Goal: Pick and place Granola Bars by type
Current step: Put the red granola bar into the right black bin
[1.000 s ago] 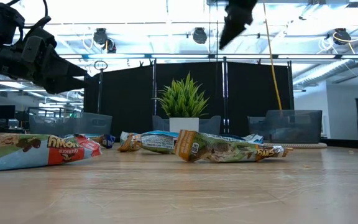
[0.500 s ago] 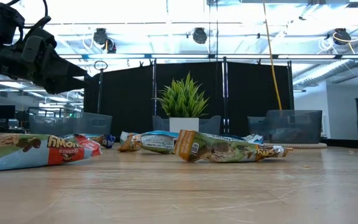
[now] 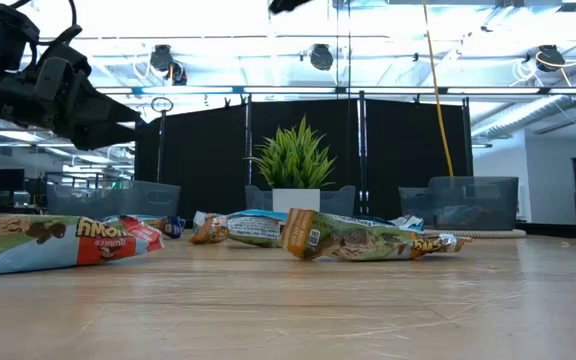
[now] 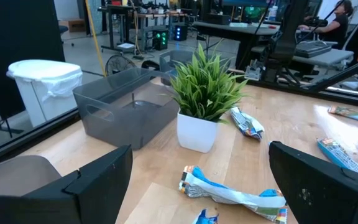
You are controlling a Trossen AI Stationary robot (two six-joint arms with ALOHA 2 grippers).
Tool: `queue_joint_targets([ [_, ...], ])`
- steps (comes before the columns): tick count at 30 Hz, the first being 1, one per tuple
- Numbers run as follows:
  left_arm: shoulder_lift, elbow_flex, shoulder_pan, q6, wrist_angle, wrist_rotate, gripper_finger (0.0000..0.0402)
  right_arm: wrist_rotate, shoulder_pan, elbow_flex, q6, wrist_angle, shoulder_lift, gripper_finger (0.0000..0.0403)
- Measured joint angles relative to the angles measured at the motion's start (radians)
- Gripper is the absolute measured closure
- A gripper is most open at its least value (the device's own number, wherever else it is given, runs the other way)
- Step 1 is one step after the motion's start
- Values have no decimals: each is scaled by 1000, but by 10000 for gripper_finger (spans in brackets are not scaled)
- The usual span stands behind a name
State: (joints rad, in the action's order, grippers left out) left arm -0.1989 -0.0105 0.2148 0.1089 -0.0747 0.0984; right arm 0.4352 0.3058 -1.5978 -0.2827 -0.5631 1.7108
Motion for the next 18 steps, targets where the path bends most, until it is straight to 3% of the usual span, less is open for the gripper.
queue_joint_targets([
  [10,0,0,0,0,1,0,27,-44,2,0,40,42,119,57],
  [18,0,0,0,0,1,0,27,-16,4,0,144,-5,96,57],
])
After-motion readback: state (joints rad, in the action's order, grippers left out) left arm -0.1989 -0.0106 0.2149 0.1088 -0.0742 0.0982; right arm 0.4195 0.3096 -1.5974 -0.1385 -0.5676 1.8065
